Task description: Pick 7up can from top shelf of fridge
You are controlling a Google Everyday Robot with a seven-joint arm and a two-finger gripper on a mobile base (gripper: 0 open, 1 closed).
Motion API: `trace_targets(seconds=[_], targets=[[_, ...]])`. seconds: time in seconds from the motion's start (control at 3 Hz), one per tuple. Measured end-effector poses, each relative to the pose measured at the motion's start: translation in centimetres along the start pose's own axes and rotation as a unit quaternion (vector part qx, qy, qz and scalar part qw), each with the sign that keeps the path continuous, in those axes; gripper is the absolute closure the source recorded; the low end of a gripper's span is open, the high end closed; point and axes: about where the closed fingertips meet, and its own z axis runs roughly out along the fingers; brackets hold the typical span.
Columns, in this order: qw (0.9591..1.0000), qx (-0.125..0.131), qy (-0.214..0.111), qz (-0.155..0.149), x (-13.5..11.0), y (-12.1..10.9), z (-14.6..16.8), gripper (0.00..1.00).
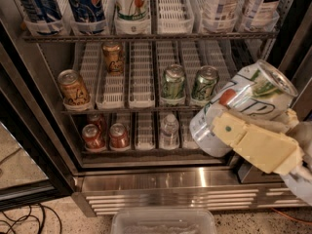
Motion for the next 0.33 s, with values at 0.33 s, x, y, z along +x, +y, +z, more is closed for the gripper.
trace_targets(seconds=[0.33], targets=[[1.0000,0.000,0.000,0.000,0.00,0.00,0.00,1.00]])
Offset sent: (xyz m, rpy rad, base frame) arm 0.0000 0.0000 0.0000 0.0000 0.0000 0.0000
